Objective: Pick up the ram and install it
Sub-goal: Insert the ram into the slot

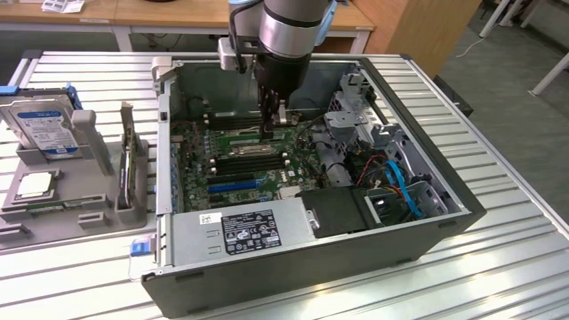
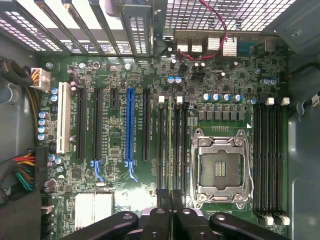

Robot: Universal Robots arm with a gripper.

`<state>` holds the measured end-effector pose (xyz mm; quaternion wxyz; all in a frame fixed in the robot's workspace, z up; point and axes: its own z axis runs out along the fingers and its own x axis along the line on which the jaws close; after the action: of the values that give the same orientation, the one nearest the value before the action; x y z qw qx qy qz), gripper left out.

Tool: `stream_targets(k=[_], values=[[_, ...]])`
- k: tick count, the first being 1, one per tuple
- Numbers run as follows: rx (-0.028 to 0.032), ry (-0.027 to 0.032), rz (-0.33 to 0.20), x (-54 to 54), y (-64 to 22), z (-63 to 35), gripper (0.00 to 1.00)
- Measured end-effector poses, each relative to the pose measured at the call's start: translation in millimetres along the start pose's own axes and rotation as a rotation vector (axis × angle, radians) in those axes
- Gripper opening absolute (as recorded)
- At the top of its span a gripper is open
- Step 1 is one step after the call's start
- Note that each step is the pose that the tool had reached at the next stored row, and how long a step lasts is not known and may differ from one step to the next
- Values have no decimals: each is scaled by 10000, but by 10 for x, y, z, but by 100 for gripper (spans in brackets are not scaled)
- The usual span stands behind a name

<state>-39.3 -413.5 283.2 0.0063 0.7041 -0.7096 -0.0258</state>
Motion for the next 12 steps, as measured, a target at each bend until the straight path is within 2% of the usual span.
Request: stream_targets(k=[12], values=[[0,0,1,5,-5,109,11]])
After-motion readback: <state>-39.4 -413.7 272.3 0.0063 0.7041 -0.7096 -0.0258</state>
